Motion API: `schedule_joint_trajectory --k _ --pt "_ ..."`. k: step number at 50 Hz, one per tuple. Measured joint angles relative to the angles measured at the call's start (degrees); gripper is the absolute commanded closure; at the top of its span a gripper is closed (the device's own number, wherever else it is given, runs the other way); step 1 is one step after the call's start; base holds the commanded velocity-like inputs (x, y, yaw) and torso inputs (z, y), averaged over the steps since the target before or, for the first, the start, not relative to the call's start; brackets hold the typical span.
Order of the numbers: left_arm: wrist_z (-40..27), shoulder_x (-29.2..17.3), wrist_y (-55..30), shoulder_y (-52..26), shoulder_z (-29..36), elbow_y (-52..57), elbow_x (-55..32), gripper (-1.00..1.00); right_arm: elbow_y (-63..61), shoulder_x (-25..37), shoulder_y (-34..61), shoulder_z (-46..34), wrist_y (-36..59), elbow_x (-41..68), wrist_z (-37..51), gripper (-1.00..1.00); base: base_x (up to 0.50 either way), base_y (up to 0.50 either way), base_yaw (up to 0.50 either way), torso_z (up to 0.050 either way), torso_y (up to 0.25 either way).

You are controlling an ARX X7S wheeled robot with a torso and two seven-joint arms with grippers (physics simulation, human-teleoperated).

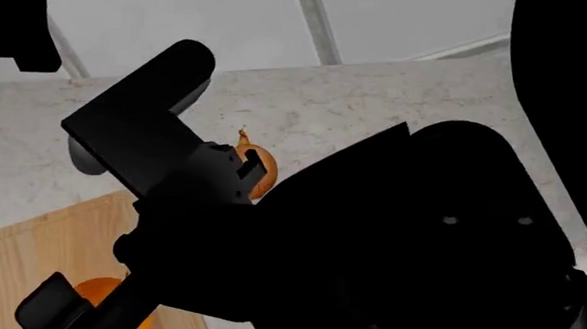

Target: Clear the non-vegetable object off the cutting board and place the vegetables onto it.

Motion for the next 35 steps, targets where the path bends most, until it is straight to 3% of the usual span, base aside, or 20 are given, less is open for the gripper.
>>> schedule_joint_trajectory --k 35 --pt "-0.68 -0.54 1.19 0.45 0.00 -0.57 -0.79 -1.00 3.18 -0.28 -2.88 -8.87 -4.48 -10.32 -13.40 -1.00 0.00 0.00 0.00 0.000 0.000"
